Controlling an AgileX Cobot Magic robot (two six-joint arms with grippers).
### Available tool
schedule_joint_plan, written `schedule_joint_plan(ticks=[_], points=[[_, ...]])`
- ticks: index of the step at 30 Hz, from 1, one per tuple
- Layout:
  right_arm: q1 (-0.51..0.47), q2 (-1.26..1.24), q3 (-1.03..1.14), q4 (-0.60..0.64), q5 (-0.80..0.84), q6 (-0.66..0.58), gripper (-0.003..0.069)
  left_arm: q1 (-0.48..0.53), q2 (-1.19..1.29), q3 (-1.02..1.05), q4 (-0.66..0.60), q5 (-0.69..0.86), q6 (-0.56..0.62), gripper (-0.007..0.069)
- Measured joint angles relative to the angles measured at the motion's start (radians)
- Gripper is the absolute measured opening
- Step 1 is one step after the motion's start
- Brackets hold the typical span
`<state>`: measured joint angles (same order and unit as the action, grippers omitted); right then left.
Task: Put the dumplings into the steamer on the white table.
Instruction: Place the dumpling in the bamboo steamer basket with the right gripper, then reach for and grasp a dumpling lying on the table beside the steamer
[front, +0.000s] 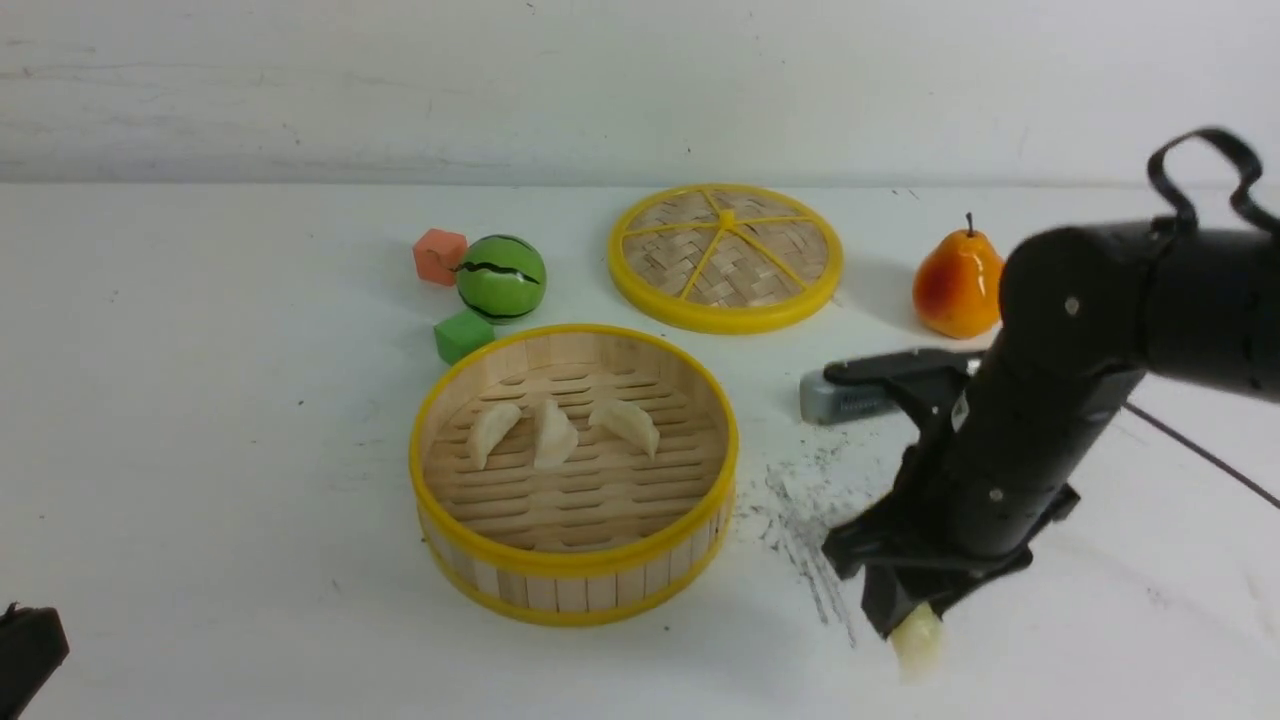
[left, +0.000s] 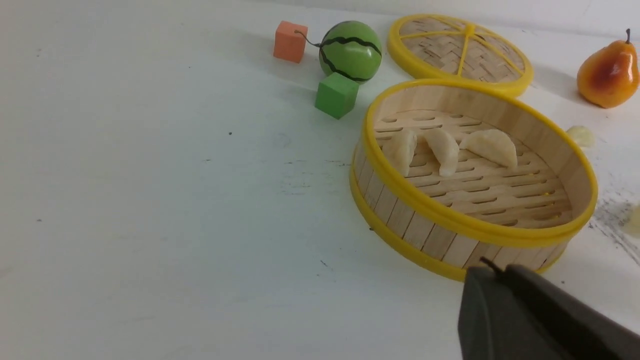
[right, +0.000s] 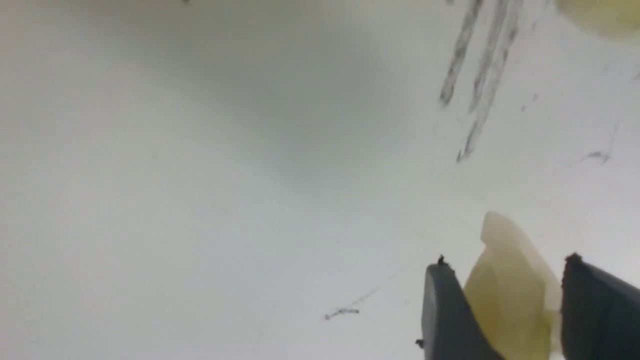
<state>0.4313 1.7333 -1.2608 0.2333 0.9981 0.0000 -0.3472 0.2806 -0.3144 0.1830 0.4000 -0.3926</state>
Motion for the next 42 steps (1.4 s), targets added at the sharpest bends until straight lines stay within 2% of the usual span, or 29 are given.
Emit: schedule_joint_plan(ticks=[7,11,17,22,27,30,33,35,38,40,42], points=[[0.075,0.023,-0.271,-0.003,0.03,-0.006,0.0285,0.0,0.0,0.0,0.0,-0.026,0.0,0.002],[0.172,0.161,-0.503,0.0,-0.003,-0.006,0.0282,0.0,0.0,0.002,0.0,-0.04,0.0,0.0024],[0.249,0.433,-0.731,0.005,-0.045,0.009,0.0282,0.0,0.0,0.003,0.0,-0.038,0.0,0.0028],[0.267,0.591,-0.827,0.009,-0.053,0.091,0.0282,0.0,0.0,0.005,0.0,-0.032,0.0,0.0032],[0.268,0.625,-0.848,0.009,-0.047,0.129,0.0283,0.0,0.0,0.005,0.0,-0.031,0.0,0.0038],[0.268,0.625,-0.859,0.002,-0.03,0.136,0.0351,0.0,0.0,0.005,0.0,-0.031,0.0,0.0039],[0.267,0.618,-0.897,-0.018,0.026,0.14,0.0483,0.0,0.0,0.005,0.0,-0.031,0.0,0.0041],[0.265,0.591,-0.929,-0.044,0.067,0.145,0.0541,0.0,0.0,0.005,0.0,-0.03,0.0,0.0045],[0.249,0.523,-0.958,-0.115,0.119,0.148,0.0582,0.0,0.0,0.005,0.0,-0.03,0.0,0.0049],[0.215,0.438,-0.959,-0.211,0.167,0.135,0.058,0.0,0.0,0.005,0.0,-0.03,-0.002,0.0052],[0.185,0.396,-0.949,-0.243,0.186,0.14,0.0573,0.0,0.0,0.005,0.0,-0.03,-0.002,0.0055]])
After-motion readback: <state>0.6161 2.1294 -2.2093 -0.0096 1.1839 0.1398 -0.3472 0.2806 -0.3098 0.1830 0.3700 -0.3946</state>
